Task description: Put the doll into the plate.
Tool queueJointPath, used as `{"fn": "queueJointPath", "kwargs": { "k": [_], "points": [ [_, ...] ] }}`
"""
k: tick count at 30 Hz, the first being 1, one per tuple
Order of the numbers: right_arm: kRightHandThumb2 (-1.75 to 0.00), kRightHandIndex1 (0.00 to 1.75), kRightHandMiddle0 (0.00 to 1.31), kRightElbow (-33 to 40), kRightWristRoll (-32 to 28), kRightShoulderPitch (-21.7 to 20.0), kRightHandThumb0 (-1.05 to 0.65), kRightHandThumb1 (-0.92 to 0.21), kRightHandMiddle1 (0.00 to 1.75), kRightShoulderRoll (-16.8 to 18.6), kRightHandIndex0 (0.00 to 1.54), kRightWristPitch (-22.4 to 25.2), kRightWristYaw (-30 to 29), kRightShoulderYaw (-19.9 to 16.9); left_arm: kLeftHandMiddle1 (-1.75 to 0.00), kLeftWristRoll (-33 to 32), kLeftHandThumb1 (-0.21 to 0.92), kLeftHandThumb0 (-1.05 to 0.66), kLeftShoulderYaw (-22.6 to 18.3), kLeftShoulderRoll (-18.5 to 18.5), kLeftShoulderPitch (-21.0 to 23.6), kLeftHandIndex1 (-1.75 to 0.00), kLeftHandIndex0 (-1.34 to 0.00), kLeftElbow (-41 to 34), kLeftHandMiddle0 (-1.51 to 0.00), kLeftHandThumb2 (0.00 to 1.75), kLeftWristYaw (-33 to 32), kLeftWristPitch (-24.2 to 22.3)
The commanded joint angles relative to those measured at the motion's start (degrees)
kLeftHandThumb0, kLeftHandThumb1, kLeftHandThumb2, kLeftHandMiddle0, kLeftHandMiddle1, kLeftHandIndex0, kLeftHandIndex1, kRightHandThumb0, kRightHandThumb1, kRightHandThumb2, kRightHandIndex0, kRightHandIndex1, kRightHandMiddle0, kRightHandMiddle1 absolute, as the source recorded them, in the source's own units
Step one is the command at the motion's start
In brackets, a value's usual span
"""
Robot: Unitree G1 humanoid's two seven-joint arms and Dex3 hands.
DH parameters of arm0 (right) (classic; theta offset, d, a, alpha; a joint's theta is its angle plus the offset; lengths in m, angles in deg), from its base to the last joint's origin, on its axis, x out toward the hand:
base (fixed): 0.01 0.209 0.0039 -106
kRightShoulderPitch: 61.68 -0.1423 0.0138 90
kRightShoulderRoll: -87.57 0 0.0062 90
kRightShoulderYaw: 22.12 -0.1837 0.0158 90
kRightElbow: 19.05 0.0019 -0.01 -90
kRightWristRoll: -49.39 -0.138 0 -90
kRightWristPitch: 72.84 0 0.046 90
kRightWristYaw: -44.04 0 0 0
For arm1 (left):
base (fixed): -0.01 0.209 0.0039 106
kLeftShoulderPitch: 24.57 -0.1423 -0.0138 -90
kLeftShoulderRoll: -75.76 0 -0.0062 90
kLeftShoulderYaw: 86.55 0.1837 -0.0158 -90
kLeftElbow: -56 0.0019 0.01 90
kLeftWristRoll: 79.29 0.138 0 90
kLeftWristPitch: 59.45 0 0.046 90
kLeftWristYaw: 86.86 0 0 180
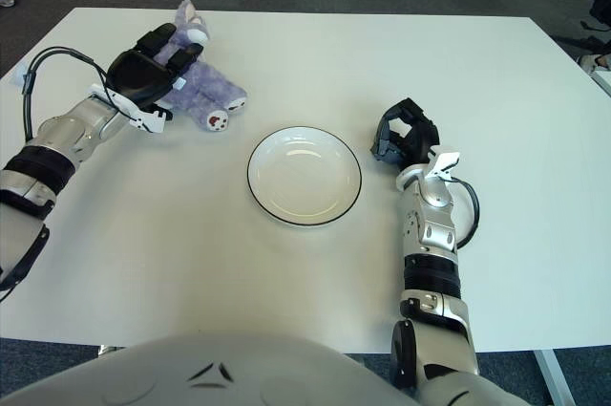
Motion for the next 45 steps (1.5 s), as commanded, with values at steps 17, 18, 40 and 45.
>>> {"fn": "queueJointPath", "kwargs": {
  "k": [17,18,40,45],
  "points": [
    [-1.26,1.75,0.58,2.5,-1.9,1.5,-0.47,-0.36,1.75,0.5,1.27,4.2,0.9,0.0,-1.03,-2.7,0.34,-0.49,2.7,8.9,7.1,-0.69,0.00,21.5,-0.11,0.93,-15.3,-3.0],
    [-1.26,1.75,0.58,2.6,-2.0,1.6,-0.47,-0.36,1.75,0.5,1.27,4.4,0.8,0.1,-1.06,-2.9,0.34,-0.49,2.8,9.2,7.2,-0.72,0.00,22.0,-0.11,0.94,-15.5,-3.1],
    [-1.24,1.75,0.57,5.3,-2.6,2.1,-0.46,-0.38,1.75,0.6,1.26,8.0,0.4,0.1,-1.68,-5.6,0.40,-0.43,5.2,12.4,9.3,-1.44,0.00,26.1,-0.10,1.00,-10.1,-1.9],
    [-1.24,1.75,0.57,5.6,-2.7,2.2,-0.46,-0.38,1.75,0.7,1.26,8.4,0.5,0.1,-1.74,-5.4,0.72,0.01,6.2,13.5,9.5,-1.65,-0.07,26.0,-0.18,0.77,-10.2,-2.2]
  ]
}}
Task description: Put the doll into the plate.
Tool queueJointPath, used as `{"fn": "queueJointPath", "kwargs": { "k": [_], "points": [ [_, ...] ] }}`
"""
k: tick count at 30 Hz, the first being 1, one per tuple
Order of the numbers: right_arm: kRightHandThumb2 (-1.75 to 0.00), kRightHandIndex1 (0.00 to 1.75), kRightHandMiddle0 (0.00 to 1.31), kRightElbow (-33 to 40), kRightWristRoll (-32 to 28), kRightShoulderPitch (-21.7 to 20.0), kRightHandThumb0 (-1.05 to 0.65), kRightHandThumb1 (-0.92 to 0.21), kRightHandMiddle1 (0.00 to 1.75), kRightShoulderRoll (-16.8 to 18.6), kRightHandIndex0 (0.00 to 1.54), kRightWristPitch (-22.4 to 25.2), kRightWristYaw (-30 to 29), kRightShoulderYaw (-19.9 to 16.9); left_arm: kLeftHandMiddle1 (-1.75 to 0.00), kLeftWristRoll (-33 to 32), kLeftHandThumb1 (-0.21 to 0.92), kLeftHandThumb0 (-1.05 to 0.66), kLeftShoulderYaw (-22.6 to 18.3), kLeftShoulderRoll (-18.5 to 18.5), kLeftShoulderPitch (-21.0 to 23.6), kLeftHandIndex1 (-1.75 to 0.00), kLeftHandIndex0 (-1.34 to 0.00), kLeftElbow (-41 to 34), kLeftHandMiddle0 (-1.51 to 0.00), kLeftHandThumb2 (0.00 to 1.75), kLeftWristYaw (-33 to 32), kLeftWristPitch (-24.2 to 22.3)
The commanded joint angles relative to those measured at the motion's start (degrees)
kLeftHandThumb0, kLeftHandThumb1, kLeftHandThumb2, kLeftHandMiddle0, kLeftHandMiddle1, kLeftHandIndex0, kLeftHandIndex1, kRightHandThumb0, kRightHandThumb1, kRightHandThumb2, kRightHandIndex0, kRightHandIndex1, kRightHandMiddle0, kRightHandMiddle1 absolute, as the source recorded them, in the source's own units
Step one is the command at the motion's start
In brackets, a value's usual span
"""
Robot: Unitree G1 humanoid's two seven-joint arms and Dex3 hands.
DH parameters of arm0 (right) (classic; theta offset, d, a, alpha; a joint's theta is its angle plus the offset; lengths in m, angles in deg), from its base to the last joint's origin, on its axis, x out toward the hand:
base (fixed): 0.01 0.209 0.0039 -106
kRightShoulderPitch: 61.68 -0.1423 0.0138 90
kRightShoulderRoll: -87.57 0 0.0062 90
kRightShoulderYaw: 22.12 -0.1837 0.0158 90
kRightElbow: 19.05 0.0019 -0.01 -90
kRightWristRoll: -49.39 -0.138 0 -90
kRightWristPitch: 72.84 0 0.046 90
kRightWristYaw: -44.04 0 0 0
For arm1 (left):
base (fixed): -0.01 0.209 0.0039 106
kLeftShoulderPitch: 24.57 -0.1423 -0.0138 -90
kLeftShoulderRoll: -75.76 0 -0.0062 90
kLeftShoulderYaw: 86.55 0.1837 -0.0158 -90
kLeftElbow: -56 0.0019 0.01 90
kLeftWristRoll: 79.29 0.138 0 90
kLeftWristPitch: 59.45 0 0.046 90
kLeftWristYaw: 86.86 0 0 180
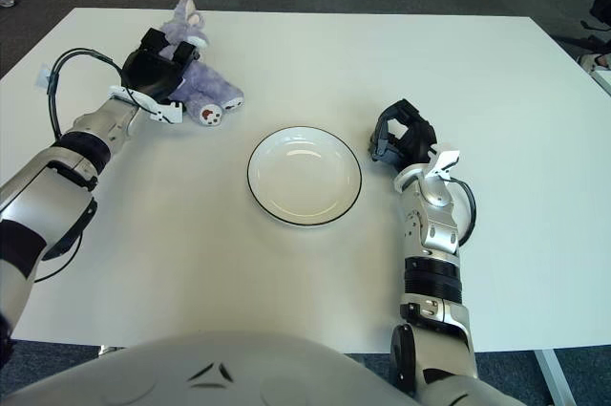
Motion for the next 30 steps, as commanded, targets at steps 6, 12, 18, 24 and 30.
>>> {"fn": "queueJointPath", "kwargs": {
  "k": [6,12,18,24,30],
  "points": [
    [-1.25,1.75,0.57,0.5,-0.6,1.1,-0.46,-0.37,1.75,0.3,1.26,1.5,-0.2,0.0,-1.75,0.1,0.77,0.00,2.1,1.7,-0.1,-1.71,-0.10,1.0,-0.28,0.77,1.1,-0.2],
    [-1.25,1.75,0.57,0.8,-0.3,1.1,-0.47,-0.37,1.75,0.3,1.26,1.8,-0.5,0.0,-1.75,0.3,0.72,-0.01,2.9,2.7,-0.2,-1.69,-0.14,1.3,-0.33,0.82,0.6,-1.6],
    [-1.26,1.75,0.58,1.4,0.0,1.4,-0.47,-0.37,1.75,0.2,1.26,2.2,-0.6,0.4,-1.75,0.6,0.68,-0.01,3.8,3.0,-0.4,-1.66,-0.20,1.8,-0.36,0.86,-1.3,-2.7],
    [-1.26,1.75,0.57,1.9,-0.1,1.5,-0.47,-0.37,1.75,0.2,1.26,2.5,-0.6,0.5,-1.75,1.3,0.64,-0.01,5.2,2.8,-0.6,-1.68,-0.21,2.3,-0.37,0.92,-3.5,-3.3],
    [-1.25,1.75,0.57,2.2,-0.1,1.6,-0.47,-0.37,1.75,0.1,1.25,2.9,-0.5,0.6,-1.75,1.9,0.61,-0.01,6.4,2.7,-0.7,-1.69,-0.23,2.6,-0.39,0.97,-5.9,-3.9]
  ]
}}
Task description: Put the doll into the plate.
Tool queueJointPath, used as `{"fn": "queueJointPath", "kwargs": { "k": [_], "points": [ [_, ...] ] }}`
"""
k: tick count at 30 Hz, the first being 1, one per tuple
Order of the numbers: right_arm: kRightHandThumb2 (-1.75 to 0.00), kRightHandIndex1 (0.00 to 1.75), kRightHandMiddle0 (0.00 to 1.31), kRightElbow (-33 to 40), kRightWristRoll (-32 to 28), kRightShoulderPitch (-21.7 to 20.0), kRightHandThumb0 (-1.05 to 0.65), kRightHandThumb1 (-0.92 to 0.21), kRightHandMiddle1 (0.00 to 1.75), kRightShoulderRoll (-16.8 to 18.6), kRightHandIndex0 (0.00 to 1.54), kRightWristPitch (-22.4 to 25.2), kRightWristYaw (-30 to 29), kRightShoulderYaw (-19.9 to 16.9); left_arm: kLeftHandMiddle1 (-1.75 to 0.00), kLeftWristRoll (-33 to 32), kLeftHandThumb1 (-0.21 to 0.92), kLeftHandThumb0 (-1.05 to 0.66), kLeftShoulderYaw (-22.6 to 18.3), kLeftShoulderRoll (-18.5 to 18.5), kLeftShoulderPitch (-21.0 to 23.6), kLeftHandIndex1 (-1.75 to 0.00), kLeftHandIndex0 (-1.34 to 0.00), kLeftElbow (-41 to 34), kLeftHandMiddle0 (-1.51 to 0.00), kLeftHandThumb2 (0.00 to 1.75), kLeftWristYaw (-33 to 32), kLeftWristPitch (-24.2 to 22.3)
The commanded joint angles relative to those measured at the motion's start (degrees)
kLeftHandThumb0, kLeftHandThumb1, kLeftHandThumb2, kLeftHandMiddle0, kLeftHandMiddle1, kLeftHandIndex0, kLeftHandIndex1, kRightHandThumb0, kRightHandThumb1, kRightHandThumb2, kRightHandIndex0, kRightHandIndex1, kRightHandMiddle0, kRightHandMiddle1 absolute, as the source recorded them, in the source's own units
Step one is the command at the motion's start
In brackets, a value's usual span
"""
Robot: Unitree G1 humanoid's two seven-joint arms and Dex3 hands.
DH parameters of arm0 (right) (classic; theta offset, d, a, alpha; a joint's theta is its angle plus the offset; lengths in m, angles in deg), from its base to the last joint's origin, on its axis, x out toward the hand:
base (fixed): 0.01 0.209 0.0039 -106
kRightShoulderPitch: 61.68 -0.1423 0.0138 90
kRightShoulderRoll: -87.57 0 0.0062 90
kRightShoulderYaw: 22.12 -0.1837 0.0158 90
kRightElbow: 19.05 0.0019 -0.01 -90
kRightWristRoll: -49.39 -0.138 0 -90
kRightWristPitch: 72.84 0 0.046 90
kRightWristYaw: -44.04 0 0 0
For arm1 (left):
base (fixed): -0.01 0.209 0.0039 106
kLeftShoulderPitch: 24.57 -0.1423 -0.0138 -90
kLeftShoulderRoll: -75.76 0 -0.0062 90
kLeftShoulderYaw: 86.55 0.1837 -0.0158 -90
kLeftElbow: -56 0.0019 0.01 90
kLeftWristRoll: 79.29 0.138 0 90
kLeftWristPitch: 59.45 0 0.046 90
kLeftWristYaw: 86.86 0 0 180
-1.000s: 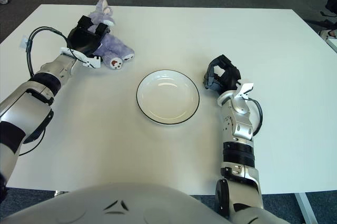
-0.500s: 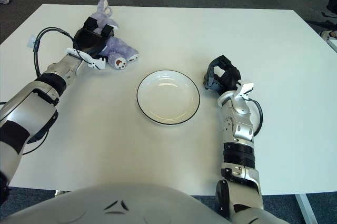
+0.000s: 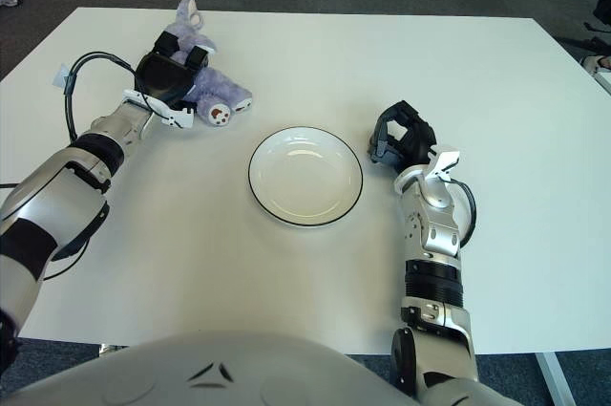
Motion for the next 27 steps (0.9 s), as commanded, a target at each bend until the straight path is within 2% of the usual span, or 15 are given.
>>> {"fn": "queueJointPath", "kwargs": {
  "k": [1,6,11,17,20,23,27],
  "points": [
    [-1.25,1.75,0.57,0.3,-0.1,0.7,-0.47,-0.37,1.75,0.1,1.25,1.2,-0.2,0.2,-1.75,0.9,0.59,-0.01,1.3,0.2,-1.2,-1.69,-0.24,0.7,-0.40,0.98,-1.0,0.1],
    [-1.25,1.75,0.57,0.3,-0.5,0.7,-0.47,-0.37,1.75,0.1,1.25,1.5,0.1,0.1,-1.66,1.0,0.55,-0.01,2.0,0.1,-1.4,-1.73,-0.27,0.9,-0.45,1.01,-2.8,-0.2],
    [-1.25,1.75,0.57,0.0,-0.7,0.6,-0.46,-0.37,1.75,0.1,1.24,1.6,0.2,0.0,-1.41,0.9,0.52,-0.01,2.4,-0.1,-1.5,-1.74,-0.37,1.1,-0.57,0.97,-4.9,-0.1],
    [-1.24,1.75,0.57,-0.7,-0.7,0.2,-0.46,-0.38,1.75,0.1,1.24,1.7,0.5,0.1,-1.27,-0.1,0.44,0.00,1.6,-1.4,-1.9,-1.75,-0.45,0.1,-0.68,1.03,-9.3,2.1],
    [-1.24,1.75,0.57,-0.8,-0.8,0.1,-0.46,-0.38,1.75,0.0,1.24,1.8,0.6,0.1,-1.59,-0.5,0.36,0.00,1.2,-2.4,-1.9,-1.75,-0.48,-1.1,-0.56,1.22,-11.3,3.8],
    [-1.24,1.75,0.56,-0.8,-0.7,-0.1,-0.46,-0.38,1.75,0.0,1.25,2.0,0.6,0.1,-1.69,-0.7,0.31,0.00,0.9,-2.5,-2.0,-1.75,-0.50,-1.1,-0.53,1.31,-12.7,4.5],
    [-1.23,1.75,0.56,-0.8,-0.7,-0.1,-0.46,-0.39,1.75,-0.1,1.25,2.0,0.7,0.2,-1.73,-1.1,0.28,0.00,0.4,-3.0,-2.4,-1.75,-0.52,-1.2,-0.53,1.36,-14.3,6.0]
  ]
}}
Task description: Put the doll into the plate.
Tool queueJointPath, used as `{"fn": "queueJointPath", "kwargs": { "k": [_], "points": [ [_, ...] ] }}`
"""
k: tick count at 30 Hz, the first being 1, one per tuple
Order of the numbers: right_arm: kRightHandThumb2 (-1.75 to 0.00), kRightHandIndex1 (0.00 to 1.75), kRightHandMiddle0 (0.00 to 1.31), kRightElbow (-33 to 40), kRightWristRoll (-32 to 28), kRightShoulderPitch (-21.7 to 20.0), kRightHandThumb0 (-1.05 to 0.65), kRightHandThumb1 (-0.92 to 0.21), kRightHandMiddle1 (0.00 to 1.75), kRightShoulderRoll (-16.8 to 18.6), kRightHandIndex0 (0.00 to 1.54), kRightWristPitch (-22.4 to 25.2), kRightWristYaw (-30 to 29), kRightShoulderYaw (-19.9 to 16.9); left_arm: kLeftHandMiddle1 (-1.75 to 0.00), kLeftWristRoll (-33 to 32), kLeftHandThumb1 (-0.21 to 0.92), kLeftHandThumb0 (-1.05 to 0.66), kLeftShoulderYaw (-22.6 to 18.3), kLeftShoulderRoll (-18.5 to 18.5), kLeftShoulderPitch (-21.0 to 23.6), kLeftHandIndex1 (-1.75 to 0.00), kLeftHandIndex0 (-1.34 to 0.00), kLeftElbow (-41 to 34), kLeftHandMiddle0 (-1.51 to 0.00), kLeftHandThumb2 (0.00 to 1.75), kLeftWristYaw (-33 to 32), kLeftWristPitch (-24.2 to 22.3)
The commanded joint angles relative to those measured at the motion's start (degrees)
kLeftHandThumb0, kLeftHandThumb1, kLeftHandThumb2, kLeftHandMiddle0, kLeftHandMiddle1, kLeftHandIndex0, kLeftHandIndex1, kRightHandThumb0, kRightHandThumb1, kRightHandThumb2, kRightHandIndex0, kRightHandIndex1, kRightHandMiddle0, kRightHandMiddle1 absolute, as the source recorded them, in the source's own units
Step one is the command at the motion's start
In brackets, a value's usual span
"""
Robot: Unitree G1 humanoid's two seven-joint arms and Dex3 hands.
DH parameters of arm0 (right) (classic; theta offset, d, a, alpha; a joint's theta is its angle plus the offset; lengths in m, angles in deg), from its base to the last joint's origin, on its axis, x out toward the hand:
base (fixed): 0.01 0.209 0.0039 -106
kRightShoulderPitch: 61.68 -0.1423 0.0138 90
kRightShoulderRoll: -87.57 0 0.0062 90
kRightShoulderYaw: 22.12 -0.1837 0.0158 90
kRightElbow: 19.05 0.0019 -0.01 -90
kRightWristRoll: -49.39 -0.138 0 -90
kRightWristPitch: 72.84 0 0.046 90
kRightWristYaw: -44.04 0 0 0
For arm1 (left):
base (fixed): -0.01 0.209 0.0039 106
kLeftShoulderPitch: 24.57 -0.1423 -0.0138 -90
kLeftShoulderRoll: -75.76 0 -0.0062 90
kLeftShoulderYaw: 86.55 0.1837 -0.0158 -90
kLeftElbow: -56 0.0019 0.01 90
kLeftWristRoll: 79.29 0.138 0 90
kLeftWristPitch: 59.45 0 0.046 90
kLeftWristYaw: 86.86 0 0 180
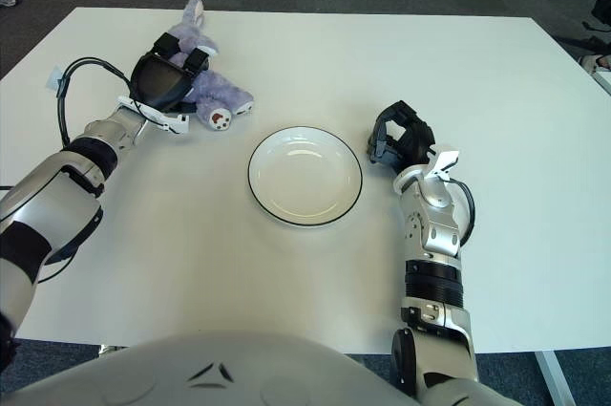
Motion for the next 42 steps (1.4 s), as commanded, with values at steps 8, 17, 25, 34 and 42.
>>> {"fn": "queueJointPath", "kwargs": {
  "k": [8,17,25,34,42],
  "points": [
    [-1.23,1.75,0.56,-1.8,-0.1,-0.3,-0.46,-0.39,1.75,-0.2,1.25,0.8,0.4,0.2,-1.74,-0.2,0.23,0.00,-0.6,-1.8,-1.2,-1.75,-0.56,-1.1,-0.56,1.42,-4.6,2.4],
    [-1.22,1.75,0.55,-3.5,0.2,-0.7,-0.46,-0.40,1.75,-0.6,1.26,-0.3,1.1,0.2,-1.74,0.7,0.18,0.00,-0.7,-4.2,-1.3,-1.75,-0.60,-5.1,-0.60,1.48,-11.0,5.3],
    [-1.22,1.75,0.55,-4.5,0.6,-1.0,-0.46,-0.39,1.75,-1.0,1.26,-0.8,1.3,0.5,-1.74,1.7,0.17,0.00,-0.6,-5.7,-1.2,-1.75,-0.60,-8.1,-0.60,1.48,-14.7,7.0],
    [-1.22,1.75,0.55,-5.4,0.4,-1.3,-0.46,-0.40,1.75,-1.2,1.26,-1.0,1.4,0.6,-1.74,2.7,0.17,0.00,-1.2,-7.5,-1.6,-1.75,-0.60,-11.9,-0.60,1.48,-17.9,8.7],
    [-1.21,1.75,0.55,-6.0,0.5,-1.6,-0.46,-0.40,1.75,-1.4,1.26,-1.0,1.7,0.7,-1.74,3.6,0.18,0.00,-1.9,-9.2,-1.7,-1.75,-0.60,-15.4,-0.60,1.48,-20.6,9.9]
  ]
}}
